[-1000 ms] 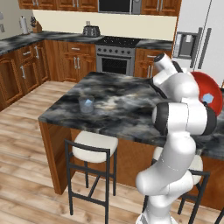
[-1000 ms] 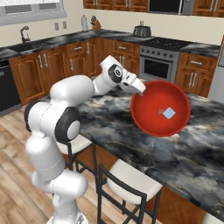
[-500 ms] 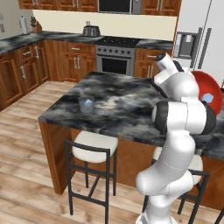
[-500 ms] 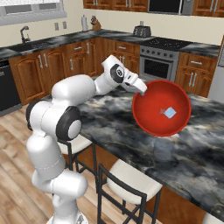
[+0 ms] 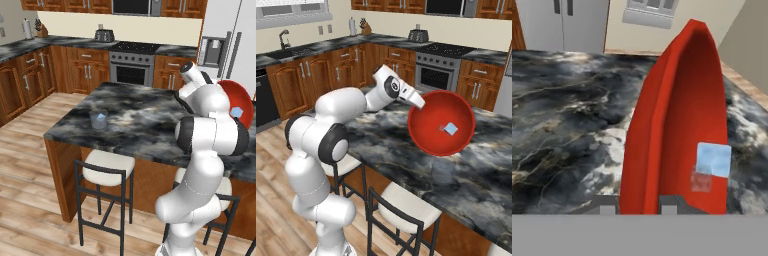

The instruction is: There are four ice cubes in the ice bowl. Place two ice cubes in each glass of water.

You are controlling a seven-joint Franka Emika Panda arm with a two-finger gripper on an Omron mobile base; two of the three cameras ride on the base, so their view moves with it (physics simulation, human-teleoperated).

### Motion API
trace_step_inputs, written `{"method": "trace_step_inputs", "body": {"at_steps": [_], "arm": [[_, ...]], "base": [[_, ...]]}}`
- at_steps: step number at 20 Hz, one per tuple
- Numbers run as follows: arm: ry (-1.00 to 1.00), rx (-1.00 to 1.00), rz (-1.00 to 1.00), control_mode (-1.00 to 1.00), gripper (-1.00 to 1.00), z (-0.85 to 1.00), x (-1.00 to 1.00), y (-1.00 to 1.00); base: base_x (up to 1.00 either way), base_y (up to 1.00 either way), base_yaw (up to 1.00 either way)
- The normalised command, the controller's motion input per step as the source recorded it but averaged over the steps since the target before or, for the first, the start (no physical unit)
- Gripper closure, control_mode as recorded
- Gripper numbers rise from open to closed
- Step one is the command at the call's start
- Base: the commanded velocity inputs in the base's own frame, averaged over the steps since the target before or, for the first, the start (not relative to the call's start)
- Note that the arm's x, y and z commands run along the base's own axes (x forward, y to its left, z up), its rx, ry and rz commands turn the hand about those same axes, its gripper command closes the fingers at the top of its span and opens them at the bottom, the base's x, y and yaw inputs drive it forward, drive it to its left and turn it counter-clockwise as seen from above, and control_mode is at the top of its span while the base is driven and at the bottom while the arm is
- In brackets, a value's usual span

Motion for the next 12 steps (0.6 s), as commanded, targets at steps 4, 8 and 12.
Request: {"method": "trace_step_inputs", "body": {"at_steps": [4, 8, 12], "arm": [[-0.10, 0.00, 0.00, -1.00, 1.00, 0.00, 0.01, -0.07], [-0.06, 0.00, 0.00, -1.00, 1.00, 0.03, 0.00, -0.08], [-0.01, 0.00, 0.00, -1.00, 1.00, 0.14, 0.00, -0.12]], "base": [[0.00, 0.00, 0.00], [0.00, 0.00, 0.00], [0.00, 0.00, 0.00]]}}
